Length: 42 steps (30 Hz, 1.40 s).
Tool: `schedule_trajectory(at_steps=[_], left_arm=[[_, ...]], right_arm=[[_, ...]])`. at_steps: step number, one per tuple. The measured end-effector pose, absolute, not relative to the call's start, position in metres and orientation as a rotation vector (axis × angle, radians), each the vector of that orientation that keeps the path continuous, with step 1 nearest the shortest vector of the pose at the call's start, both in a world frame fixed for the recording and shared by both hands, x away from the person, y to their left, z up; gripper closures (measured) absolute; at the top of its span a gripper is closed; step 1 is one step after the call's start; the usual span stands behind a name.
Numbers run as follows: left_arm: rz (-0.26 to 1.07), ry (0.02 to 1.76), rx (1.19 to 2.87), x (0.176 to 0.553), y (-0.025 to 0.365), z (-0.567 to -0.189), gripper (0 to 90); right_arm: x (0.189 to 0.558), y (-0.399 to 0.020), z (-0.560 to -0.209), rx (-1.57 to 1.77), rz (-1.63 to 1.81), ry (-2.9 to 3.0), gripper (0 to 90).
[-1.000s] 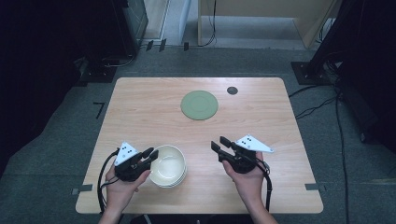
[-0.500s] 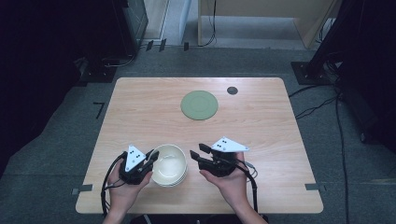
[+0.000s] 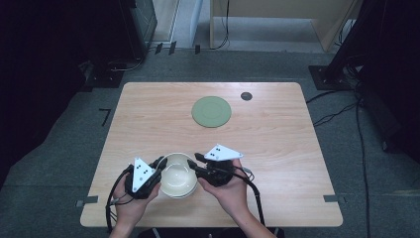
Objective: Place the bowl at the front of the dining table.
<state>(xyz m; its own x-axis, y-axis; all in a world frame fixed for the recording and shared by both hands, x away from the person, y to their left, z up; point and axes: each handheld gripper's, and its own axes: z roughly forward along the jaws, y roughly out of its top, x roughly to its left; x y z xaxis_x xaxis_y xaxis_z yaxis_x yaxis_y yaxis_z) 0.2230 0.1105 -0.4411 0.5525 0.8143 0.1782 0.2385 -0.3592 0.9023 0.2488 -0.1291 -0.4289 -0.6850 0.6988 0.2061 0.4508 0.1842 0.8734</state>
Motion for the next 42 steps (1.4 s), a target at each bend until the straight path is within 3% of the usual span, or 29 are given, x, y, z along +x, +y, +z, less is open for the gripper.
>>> schedule_trajectory(at_steps=[8, 20, 25, 27, 31, 39, 41, 42], left_arm=[[0.84, 0.834, 1.836, 0.218, 0.112, -0.433, 83.4], [0.907, 0.789, 1.768, 0.21, 0.113, -0.428, 82.6], [0.761, 0.798, 1.684, 0.216, 0.123, -0.429, 78.6], [0.664, 0.848, 1.606, 0.22, 0.133, -0.429, 63.2], [0.659, 0.983, 1.59, 0.227, 0.136, -0.424, 10.8], [0.656, 0.914, 1.55, 0.222, 0.137, -0.42, 8.8], [0.664, 0.897, 1.544, 0.221, 0.14, -0.421, 0.0], [0.662, 0.901, 1.537, 0.221, 0.142, -0.421, 0.0]], right_arm=[[0.255, -0.116, -0.432, 1.15, 1.484, 2.24, 68.4], [0.26, -0.1, -0.435, 1.197, 1.385, 2.234, 85.2], [0.258, -0.101, -0.433, 1.156, 1.402, 2.178, 85.0], [0.257, -0.103, -0.431, 1.145, 1.435, 2.144, 85.0], [0.261, -0.112, -0.421, 1.167, 1.472, 2.064, 84.9], [0.273, -0.125, -0.407, 1.157, 1.431, 1.975, 84.7], [0.277, -0.129, -0.406, 1.182, 1.431, 1.956, 84.7], [0.279, -0.132, -0.405, 1.194, 1.436, 1.944, 84.8]])
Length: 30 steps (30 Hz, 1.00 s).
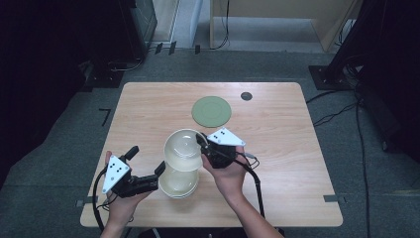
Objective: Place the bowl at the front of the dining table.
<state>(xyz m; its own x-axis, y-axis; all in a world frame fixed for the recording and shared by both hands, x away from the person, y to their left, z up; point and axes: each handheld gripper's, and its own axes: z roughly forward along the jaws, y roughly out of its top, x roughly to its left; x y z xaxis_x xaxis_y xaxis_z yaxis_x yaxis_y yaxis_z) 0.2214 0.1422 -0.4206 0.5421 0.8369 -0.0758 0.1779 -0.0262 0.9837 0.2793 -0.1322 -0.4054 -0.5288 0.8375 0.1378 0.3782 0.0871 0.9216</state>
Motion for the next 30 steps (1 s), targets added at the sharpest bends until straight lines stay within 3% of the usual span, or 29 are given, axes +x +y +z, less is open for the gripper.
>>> schedule_trajectory(at_steps=[11, 30], left_arm=[[0.745, 1.081, 1.547, 0.241, 0.168, -0.452, 0.0], [0.71, 1.288, 1.579, 0.264, 0.207, -0.51, 0.0]], right_arm=[[0.301, -0.155, -0.402, 1.302, 1.433, 1.894, 84.7], [0.347, -0.172, -0.409, 1.395, 1.377, 1.819, 84.5]])
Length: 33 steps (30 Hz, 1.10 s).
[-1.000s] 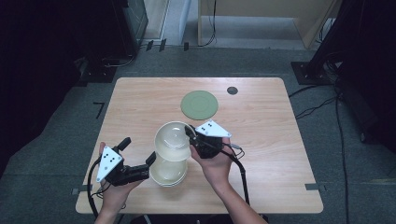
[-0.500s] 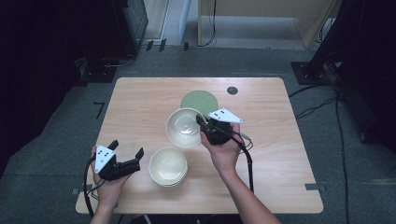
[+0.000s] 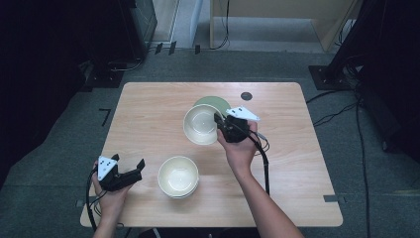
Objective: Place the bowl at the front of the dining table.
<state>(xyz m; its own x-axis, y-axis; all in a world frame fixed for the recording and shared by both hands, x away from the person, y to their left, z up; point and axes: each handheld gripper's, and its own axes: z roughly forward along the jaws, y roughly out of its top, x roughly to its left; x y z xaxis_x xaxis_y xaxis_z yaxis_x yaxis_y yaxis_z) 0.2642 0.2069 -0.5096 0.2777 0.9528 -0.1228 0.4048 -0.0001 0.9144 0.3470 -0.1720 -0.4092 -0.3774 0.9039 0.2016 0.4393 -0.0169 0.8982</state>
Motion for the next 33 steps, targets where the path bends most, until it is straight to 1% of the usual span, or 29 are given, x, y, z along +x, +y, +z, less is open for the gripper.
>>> schedule_trajectory(at_steps=[9, 11, 13, 14, 24, 25, 27, 28, 33], left_arm=[[0.726, 1.272, 1.599, 0.264, 0.202, -0.513, 0.0], [0.721, 1.277, 1.592, 0.265, 0.203, -0.513, 0.0], [0.711, 1.285, 1.579, 0.265, 0.204, -0.513, 0.0], [0.708, 1.288, 1.577, 0.265, 0.205, -0.513, 0.0], [0.716, 1.294, 1.573, 0.265, 0.205, -0.513, 0.0], [0.715, 1.295, 1.574, 0.265, 0.205, -0.513, 0.0], [0.716, 1.295, 1.573, 0.265, 0.205, -0.513, 0.0], [0.718, 1.294, 1.573, 0.265, 0.204, -0.513, 0.0], [0.726, 1.287, 1.58, 0.265, 0.204, -0.513, 0.0]], right_arm=[[0.379, -0.175, -0.417, 1.466, 1.341, 1.792, 84.5], [0.391, -0.175, -0.42, 1.486, 1.325, 1.79, 84.6], [0.395, -0.175, -0.421, 1.5, 1.317, 1.787, 84.5], [0.403, -0.176, -0.424, 1.523, 1.304, 1.783, 84.5], [0.435, -0.178, -0.442, 1.667, 1.236, 1.774, 84.5], [0.444, -0.179, -0.447, 1.734, 1.224, 1.776, 84.6], [0.447, -0.179, -0.448, 1.758, 1.225, 1.775, 84.6], [0.456, -0.18, -0.452, 1.842, 1.216, 1.769, 84.6], [0.472, -0.181, -0.458, 1.95, 1.159, 1.756, 84.6]])
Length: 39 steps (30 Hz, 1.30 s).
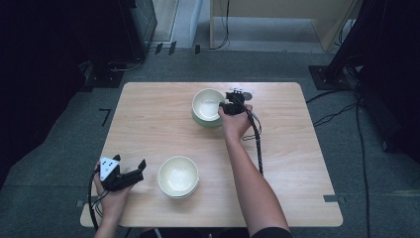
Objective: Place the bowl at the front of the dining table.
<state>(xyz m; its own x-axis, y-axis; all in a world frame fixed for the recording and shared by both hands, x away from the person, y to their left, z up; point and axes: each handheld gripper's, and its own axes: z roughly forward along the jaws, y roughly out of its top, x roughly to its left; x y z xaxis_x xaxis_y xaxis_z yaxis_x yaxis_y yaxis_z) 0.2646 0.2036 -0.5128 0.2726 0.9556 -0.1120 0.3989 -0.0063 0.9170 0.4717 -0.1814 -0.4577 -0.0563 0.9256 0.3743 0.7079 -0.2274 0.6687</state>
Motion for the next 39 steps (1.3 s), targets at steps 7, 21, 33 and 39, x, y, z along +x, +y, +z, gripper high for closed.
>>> schedule_trajectory(at_steps=[7, 21, 33, 39], left_arm=[[0.731, 1.285, 1.578, 0.265, 0.203, -0.513, 0.0], [0.739, 1.284, 1.579, 0.264, 0.203, -0.513, 0.0], [0.733, 1.288, 1.576, 0.265, 0.203, -0.513, 0.0], [0.729, 1.291, 1.574, 0.265, 0.203, -0.513, 0.0]], right_arm=[[0.489, -0.183, -0.464, 2.06, 1.077, 1.75, 84.8], [0.505, -0.19, -0.481, 2.183, 1.006, 1.737, 84.7], [0.512, -0.187, -0.483, 2.207, 1.02, 1.725, 83.1], [0.511, -0.188, -0.484, 2.197, 1.07, 1.683, 79.0]])
